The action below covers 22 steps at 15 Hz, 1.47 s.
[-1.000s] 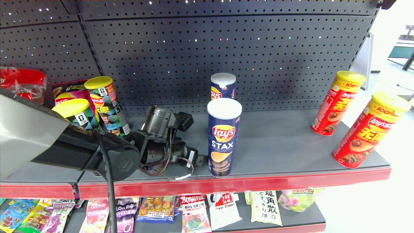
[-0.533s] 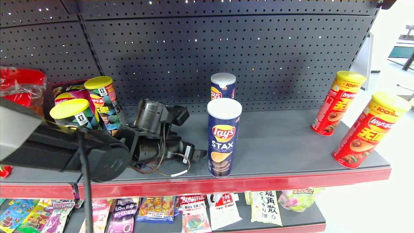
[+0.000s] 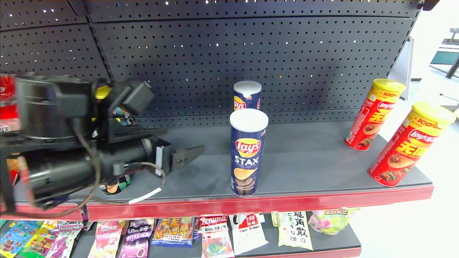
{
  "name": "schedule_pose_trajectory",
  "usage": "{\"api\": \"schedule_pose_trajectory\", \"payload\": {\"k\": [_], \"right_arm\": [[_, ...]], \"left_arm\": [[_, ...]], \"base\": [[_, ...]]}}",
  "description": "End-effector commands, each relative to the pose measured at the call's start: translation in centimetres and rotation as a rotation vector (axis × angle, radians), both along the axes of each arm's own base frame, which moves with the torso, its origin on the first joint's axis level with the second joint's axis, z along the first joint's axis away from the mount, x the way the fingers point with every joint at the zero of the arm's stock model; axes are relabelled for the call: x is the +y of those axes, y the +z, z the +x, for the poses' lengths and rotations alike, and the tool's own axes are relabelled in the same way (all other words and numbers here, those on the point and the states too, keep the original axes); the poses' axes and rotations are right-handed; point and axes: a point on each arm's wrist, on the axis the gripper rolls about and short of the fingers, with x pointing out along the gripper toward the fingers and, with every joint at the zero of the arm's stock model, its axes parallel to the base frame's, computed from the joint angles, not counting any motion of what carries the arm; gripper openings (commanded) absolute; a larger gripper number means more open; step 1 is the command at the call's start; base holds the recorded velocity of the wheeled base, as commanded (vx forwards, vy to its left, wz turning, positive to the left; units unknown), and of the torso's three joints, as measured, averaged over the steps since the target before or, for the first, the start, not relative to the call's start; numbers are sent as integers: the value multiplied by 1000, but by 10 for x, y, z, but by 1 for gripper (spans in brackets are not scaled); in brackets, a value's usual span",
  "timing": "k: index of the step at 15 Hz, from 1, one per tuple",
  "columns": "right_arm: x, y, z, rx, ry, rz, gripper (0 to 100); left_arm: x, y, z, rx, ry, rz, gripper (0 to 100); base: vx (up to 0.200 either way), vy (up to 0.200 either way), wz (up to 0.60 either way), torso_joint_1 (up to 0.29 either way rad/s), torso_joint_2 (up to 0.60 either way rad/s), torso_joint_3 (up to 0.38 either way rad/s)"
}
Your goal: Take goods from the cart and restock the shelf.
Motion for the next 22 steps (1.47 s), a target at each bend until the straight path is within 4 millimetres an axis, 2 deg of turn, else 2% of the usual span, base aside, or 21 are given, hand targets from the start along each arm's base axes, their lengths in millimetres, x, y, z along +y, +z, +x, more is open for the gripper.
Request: {"api": "schedule_pose_trajectory", "payload": {"k": [1, 3, 5, 6, 9, 10, 12, 14, 16, 22], "right_arm": [[0, 0, 0, 2, 0, 1, 100], [0, 0, 0, 2, 0, -1, 100], [0, 0, 0, 0, 0, -1, 100], [0, 0, 0, 2, 0, -1, 100], [0, 0, 0, 3, 0, -1, 100], [0, 0, 0, 2, 0, -1, 100], [0, 0, 0, 2, 0, -1, 100], [0, 0, 0, 2, 0, -1, 100], [0, 0, 0, 2, 0, -1, 100], [0, 0, 0, 2, 0, -1, 100]], "left_arm": [[78, 9, -111, -113, 56, -37, 100], [122, -2, -180, -174, 164, -26, 100], [149, -32, -245, -202, 263, 59, 100], [152, -41, -255, -194, 330, 61, 100], [136, -56, -255, -50, 723, 23, 100], [132, -67, -254, -31, 764, 19, 100], [130, -102, -256, -105, 640, -19, 100], [132, -125, -245, -203, 622, -28, 100], [132, -117, -243, -288, 632, -94, 100], [131, -104, -248, -340, 592, -127, 100]], "base": [[0, 0, 0, 0, 0, 0], [0, 0, 0, 0, 0, 0], [0, 0, 0, 0, 0, 0], [0, 0, 0, 0, 0, 0], [0, 0, 0, 0, 0, 0], [0, 0, 0, 0, 0, 0], [0, 0, 0, 0, 0, 0], [0, 0, 0, 0, 0, 0], [0, 0, 0, 0, 0, 0], [0, 0, 0, 0, 0, 0]]}}
